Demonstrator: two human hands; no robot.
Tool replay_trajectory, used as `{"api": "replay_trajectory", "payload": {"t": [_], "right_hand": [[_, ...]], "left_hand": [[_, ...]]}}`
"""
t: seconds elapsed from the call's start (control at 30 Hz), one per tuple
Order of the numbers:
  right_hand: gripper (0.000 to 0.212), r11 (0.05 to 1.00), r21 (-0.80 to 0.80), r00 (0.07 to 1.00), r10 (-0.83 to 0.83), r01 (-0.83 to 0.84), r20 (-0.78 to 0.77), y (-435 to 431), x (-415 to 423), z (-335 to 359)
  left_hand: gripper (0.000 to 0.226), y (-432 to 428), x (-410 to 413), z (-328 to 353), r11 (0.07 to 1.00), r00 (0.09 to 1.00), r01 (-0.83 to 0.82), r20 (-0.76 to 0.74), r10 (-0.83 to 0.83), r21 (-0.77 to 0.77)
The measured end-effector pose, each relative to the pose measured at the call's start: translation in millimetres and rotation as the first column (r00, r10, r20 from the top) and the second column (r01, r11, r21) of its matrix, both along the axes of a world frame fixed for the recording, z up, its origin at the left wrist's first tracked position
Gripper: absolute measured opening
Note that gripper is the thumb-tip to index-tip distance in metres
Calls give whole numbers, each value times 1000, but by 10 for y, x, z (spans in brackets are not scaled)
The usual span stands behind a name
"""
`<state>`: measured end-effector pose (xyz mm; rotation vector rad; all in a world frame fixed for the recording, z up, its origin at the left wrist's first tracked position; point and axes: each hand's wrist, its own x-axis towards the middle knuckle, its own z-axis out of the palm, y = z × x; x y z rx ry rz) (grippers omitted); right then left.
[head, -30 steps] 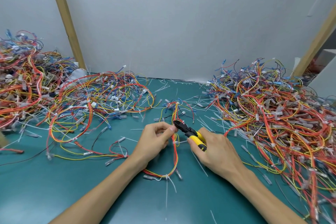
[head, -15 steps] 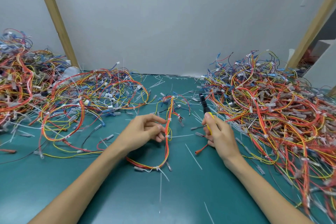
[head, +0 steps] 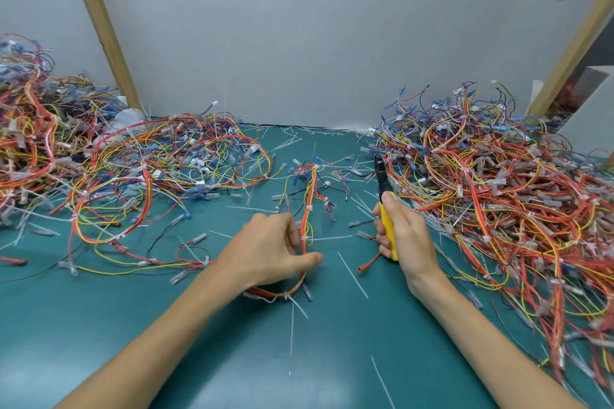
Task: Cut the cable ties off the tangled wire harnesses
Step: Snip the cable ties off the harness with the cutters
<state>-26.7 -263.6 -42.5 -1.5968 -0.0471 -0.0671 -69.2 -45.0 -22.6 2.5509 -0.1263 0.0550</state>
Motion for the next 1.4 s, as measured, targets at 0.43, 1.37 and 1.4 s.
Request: {"api": "replay_trajectory", "payload": {"t": [0.43,1.37,1.4], "right_hand": [[38,998,58,1000,-18,17,5,-3,5,-15],[36,999,-20,996,-27,28,81,30,-25,-1],[36,999,-18,997,-27,28,79,27,-27,-2]], "left_hand": [[16,-140,-12,-65,742,990,-144,-102,102,-655],[27,-145,35,-245,919,958,-92,218,187,-382],[27,-143,34,-246,917,955,-90,229,190,-389]]}}
